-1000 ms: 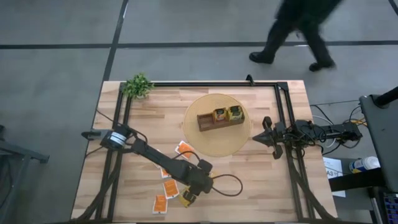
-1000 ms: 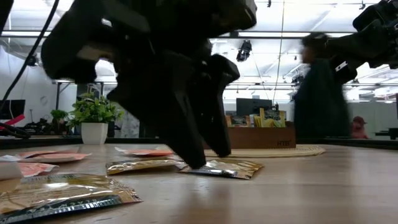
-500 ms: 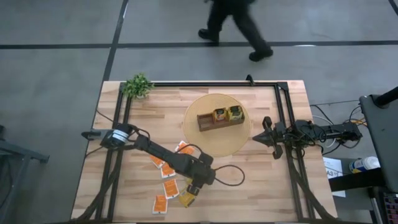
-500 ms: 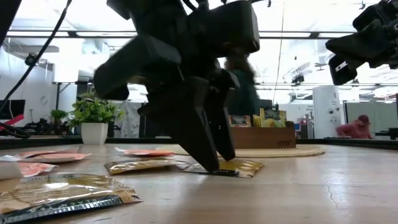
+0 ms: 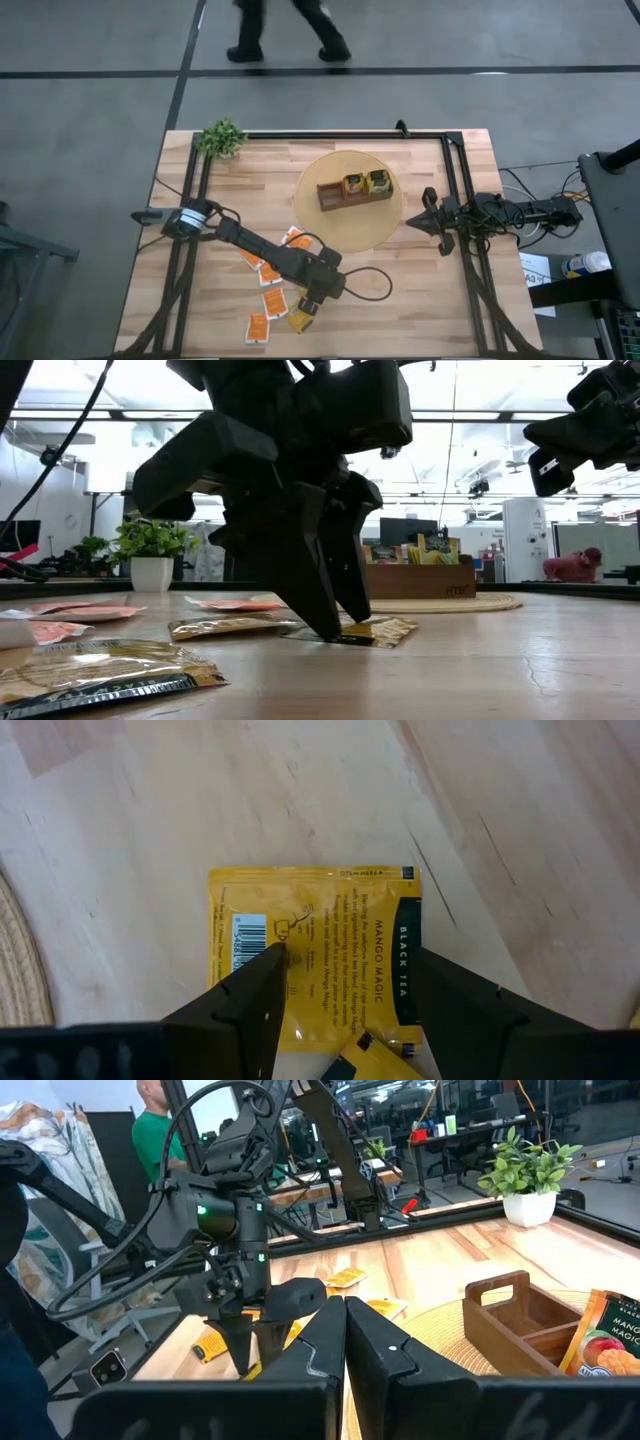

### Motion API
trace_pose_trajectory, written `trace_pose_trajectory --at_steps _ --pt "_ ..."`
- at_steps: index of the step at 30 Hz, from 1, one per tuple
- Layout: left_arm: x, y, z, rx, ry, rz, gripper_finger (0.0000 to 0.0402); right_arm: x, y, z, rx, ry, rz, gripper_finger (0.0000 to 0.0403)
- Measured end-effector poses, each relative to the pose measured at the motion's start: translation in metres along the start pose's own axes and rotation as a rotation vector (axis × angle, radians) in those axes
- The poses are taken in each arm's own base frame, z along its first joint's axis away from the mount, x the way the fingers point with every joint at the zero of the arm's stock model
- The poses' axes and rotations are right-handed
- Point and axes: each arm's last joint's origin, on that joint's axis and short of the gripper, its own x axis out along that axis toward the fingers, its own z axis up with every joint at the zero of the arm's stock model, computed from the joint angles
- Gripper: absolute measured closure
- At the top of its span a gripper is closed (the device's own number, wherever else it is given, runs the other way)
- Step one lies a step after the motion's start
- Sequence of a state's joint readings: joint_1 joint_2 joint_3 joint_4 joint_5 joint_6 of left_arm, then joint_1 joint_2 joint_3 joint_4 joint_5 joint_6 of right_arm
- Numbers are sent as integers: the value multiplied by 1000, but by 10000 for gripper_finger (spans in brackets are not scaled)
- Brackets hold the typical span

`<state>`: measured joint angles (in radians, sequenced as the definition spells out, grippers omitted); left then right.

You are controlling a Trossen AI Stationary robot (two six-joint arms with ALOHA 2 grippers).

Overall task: Pick & Place Tea
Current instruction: Put the middle orange tea bag into the middle section of the wooden organizer

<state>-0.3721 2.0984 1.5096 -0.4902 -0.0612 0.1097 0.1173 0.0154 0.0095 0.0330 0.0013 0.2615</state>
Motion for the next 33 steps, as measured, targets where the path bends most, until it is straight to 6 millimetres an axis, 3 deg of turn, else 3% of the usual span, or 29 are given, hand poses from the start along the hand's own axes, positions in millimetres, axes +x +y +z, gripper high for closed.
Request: trace_pose_trajectory --at_steps 16,33 --pt "-11 -4 9 -6 -1 -38 197 0 0 0 0 0 0 394" --pt "4 -11 2 10 1 -26 197 0 0 0 0 0 0 394"
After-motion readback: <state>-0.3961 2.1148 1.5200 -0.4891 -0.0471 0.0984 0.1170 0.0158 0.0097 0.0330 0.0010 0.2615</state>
